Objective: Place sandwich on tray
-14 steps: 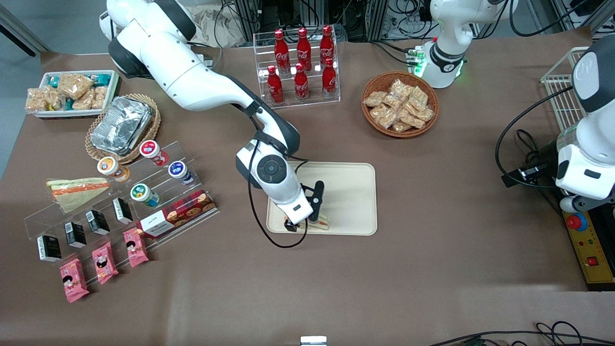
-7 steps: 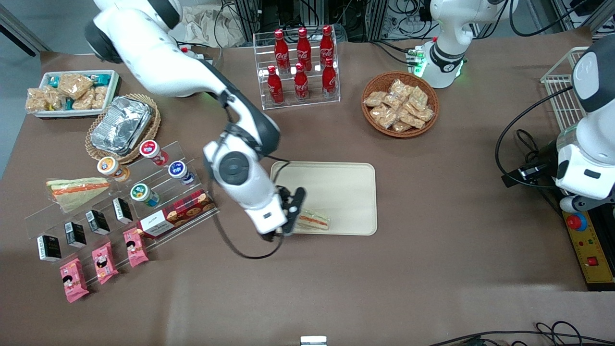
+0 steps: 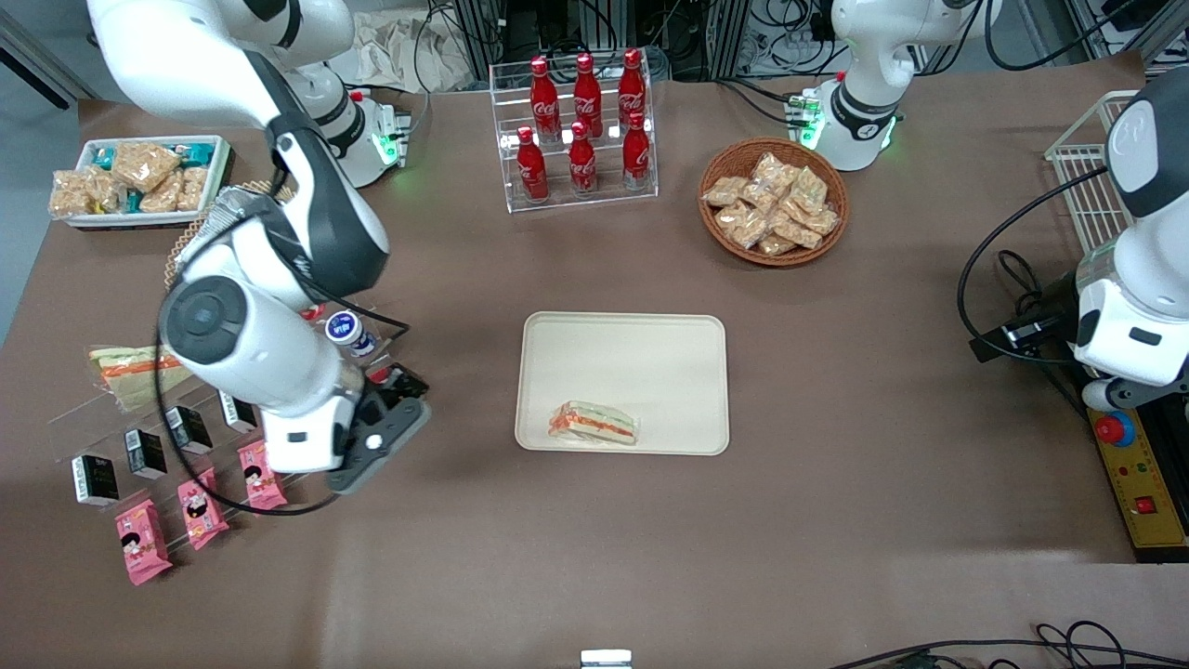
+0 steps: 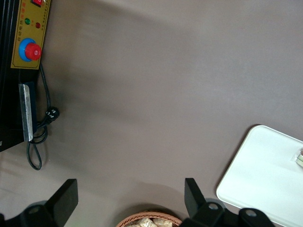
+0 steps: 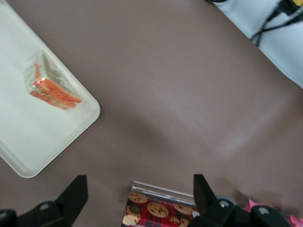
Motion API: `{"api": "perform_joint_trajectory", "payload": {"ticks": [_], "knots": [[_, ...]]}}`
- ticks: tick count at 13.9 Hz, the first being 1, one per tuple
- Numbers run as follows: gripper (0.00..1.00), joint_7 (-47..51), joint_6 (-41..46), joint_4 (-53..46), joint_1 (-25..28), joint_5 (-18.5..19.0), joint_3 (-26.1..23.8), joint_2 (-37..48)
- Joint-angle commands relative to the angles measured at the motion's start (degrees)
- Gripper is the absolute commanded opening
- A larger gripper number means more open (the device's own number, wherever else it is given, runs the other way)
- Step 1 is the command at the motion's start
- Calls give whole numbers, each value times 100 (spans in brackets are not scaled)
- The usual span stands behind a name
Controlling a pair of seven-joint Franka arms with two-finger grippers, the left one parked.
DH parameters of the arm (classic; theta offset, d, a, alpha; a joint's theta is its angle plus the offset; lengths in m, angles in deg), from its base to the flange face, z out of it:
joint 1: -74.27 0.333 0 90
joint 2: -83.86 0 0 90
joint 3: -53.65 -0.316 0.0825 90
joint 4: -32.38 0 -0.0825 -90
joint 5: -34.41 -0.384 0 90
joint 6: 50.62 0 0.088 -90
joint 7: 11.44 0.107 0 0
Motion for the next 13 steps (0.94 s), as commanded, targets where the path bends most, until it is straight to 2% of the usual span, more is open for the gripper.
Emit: {"api": "perform_joint_trajectory", "payload": {"ticks": [1,2,8,11,13], "knots": [[99,317,557,148,-63,-300,402,360],[99,492,699,148,-168,-397,491,501],[99,564,1182,140,-898,-398,545,853],[99,634,1447,139,-943,-354,710,985],[99,1071,1797,209,-960,-406,773,1064]]}}
